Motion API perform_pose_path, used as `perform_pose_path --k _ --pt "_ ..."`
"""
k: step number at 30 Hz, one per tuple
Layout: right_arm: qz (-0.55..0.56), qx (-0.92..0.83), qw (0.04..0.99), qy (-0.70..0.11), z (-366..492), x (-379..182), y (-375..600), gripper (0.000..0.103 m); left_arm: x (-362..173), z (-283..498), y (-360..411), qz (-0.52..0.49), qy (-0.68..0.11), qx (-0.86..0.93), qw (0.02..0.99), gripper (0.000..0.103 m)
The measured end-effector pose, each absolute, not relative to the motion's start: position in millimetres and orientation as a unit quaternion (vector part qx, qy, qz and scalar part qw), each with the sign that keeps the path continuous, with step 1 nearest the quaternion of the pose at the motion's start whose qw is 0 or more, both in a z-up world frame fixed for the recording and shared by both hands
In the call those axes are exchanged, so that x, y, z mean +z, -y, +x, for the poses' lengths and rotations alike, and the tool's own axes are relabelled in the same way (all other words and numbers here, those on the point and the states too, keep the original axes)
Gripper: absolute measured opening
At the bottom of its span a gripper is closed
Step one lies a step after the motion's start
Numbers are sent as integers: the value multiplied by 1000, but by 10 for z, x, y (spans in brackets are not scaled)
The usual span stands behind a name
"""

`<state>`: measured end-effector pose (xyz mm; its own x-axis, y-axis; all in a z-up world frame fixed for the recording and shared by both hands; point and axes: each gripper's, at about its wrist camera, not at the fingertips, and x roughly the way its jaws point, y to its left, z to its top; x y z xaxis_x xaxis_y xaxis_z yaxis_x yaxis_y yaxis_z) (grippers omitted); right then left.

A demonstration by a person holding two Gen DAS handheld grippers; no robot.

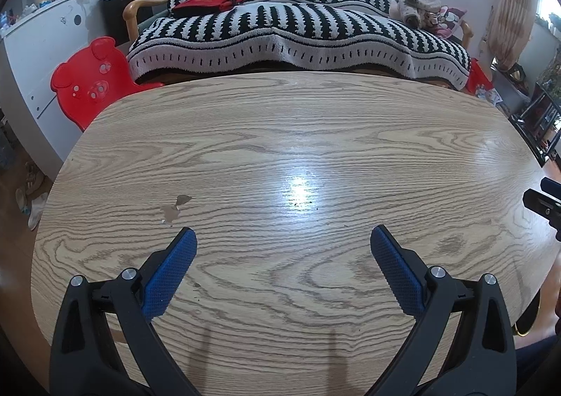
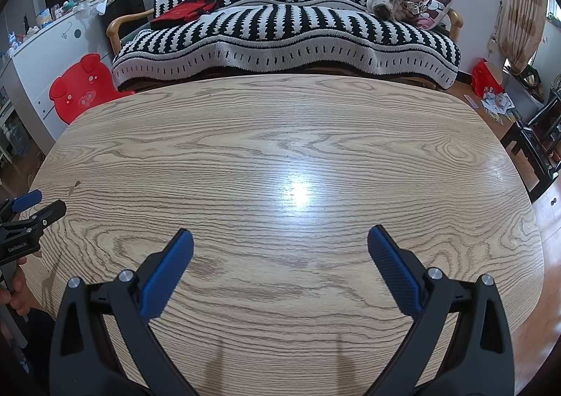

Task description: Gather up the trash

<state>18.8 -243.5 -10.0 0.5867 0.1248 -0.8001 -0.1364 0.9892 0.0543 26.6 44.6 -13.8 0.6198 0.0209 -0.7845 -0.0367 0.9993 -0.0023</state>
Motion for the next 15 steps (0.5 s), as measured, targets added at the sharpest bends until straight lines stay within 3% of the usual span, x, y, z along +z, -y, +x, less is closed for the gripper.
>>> perform_pose_path --k 15 --pt "-7 72 890 -451 202 -92 2462 96 -135 278 -463 -18 -438 21 899 96"
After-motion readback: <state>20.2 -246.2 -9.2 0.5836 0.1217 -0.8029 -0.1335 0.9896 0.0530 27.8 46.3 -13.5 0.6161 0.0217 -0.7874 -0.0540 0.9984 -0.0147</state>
